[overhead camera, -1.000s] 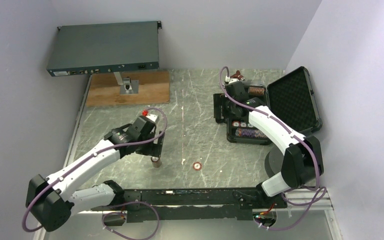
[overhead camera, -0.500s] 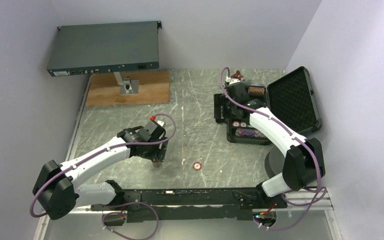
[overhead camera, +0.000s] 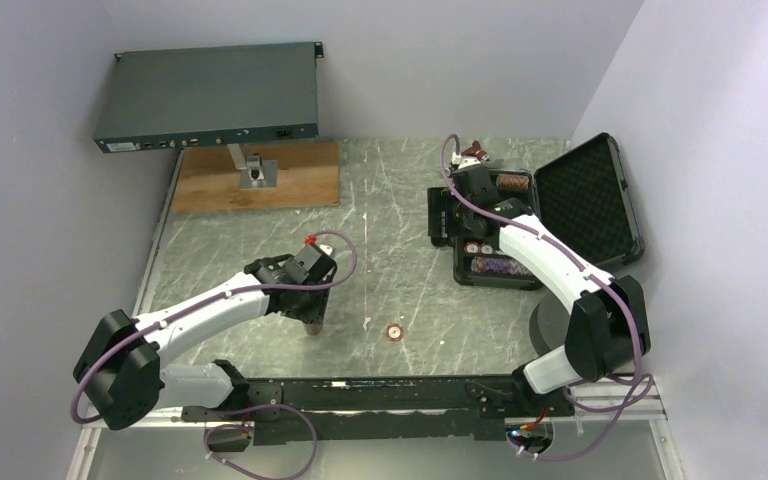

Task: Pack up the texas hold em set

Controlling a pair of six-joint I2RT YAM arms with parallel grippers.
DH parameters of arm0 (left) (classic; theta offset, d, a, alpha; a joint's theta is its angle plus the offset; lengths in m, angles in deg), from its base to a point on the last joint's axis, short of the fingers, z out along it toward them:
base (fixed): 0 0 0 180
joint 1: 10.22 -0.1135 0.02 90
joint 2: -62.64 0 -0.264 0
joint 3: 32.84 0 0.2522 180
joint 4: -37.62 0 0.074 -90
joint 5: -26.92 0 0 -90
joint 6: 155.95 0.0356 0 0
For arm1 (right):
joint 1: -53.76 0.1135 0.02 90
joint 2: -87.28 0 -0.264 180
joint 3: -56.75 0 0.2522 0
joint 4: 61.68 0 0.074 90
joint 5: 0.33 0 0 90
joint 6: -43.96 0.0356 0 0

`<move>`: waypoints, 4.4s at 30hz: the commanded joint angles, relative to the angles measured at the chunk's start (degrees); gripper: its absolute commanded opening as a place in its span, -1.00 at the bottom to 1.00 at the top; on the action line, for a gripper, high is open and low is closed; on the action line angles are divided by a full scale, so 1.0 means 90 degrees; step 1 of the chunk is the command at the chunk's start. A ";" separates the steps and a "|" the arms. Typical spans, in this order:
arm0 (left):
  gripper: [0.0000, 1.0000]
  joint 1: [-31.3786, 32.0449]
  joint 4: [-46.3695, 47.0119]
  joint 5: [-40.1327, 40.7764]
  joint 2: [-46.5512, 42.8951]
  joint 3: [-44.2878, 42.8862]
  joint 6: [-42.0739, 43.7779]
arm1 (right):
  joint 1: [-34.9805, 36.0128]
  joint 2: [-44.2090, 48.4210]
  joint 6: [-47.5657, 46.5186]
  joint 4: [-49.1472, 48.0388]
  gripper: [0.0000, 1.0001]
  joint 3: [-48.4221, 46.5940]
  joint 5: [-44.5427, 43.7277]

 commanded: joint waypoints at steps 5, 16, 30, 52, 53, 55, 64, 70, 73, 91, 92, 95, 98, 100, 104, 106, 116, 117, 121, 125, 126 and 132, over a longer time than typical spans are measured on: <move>-0.91 0.0021 0.0064 -0.0015 0.0027 -0.0074 -0.0071 | 0.0003 0.0242 -0.0082 -0.0176 0.80 0.0043 0.0104; -1.00 0.0021 -0.0684 -0.0089 -0.0299 -0.1462 0.0649 | 0.0282 0.0626 -0.0380 -0.0837 0.98 0.0334 0.1478; -1.00 -0.0956 -0.0967 -0.0967 -0.0352 -0.2450 0.1969 | 0.0978 0.2410 -0.0863 -0.3606 0.99 0.2467 0.3199; -1.00 -0.1408 0.0606 -0.3765 0.0248 -0.2813 0.1320 | 0.2910 0.1649 -0.2912 -0.6012 0.77 0.3092 0.3285; -1.00 -0.1410 0.0709 -0.3814 0.0208 -0.2733 0.1259 | 0.2920 0.1589 -0.2922 -0.6056 0.75 0.3071 0.3246; -1.00 -0.1408 0.0853 -0.3826 0.0155 -0.2607 0.1190 | 0.2932 0.1468 -0.2937 -0.6153 0.72 0.3063 0.3177; -1.00 -0.1396 0.1247 -0.4210 0.0154 -0.2290 0.1032 | 0.2989 0.1082 -0.2962 -0.6514 0.63 0.2949 0.2869; -1.00 -0.1356 0.1325 -0.4254 0.0066 -0.2244 0.0996 | 0.3028 0.0955 -0.3039 -0.6599 0.53 0.2899 0.2630; -1.00 -0.1346 0.1354 -0.4288 0.0080 -0.2213 0.0989 | 0.3047 0.0903 -0.3059 -0.6573 0.42 0.2888 0.2602; -0.71 -0.1257 0.1470 -0.4327 -0.0047 -0.2193 0.1147 | 0.3128 0.0939 -0.3167 -0.6260 -0.66 0.2781 0.2405; -0.48 -0.1258 0.1427 -0.4217 -0.0119 -0.2220 0.1202 | 0.3137 0.0949 -0.3159 -0.6212 -0.72 0.2771 0.2425; 0.52 -0.1257 0.1225 -0.3796 -0.0347 -0.2363 0.1384 | 0.3166 0.1086 -0.3140 -0.6162 -0.76 0.2795 0.2411; 0.91 -0.1267 0.1015 -0.3308 -0.0504 -0.2533 0.1541 | 0.3167 0.1252 -0.3123 -0.6100 -0.77 0.2818 0.2367; 0.97 -0.1305 0.0769 -0.2965 -0.0556 -0.2701 0.1663 | 0.3167 0.1341 -0.3114 -0.6009 -0.77 0.2792 0.2326; 0.98 -0.1432 0.0231 -0.2137 -0.0619 -0.3194 0.1906 | 0.3168 0.1415 -0.2950 -0.5772 -0.83 0.2677 0.2126; 0.97 -0.1492 0.0030 -0.1412 -0.0713 -0.3423 0.2050 | 0.3167 0.1417 -0.2761 -0.5632 -0.96 0.2545 0.1695; 0.93 -0.1681 0.1120 0.0771 -0.1888 -0.2301 0.2572 | 0.3067 0.1067 -0.0495 -0.3991 -1.00 0.0965 -0.1100; 0.91 -0.1687 0.1187 0.0781 -0.1933 -0.2181 0.2614 | 0.3006 0.1020 -0.0204 -0.3799 -1.00 0.0801 -0.1363; 0.89 -0.1678 0.1447 0.0581 -0.1937 -0.1930 0.2768 | 0.2291 0.0791 0.1338 -0.2895 -1.00 0.0190 -0.1665; 0.85 -0.1677 0.1927 -0.0260 -0.1954 -0.1580 0.2904 | 0.1376 0.0423 0.2735 -0.1943 -1.00 -0.0391 -0.1565; 0.84 -0.1677 0.1930 -0.0401 -0.1943 -0.1556 0.2935 | 0.1253 0.0336 0.2934 -0.1799 -1.00 -0.0502 -0.1689; 0.84 -0.1624 0.2429 -0.1399 -0.2038 -0.1097 0.3250 | 0.0494 -0.0278 0.4346 -0.0915 -1.00 -0.1188 -0.2071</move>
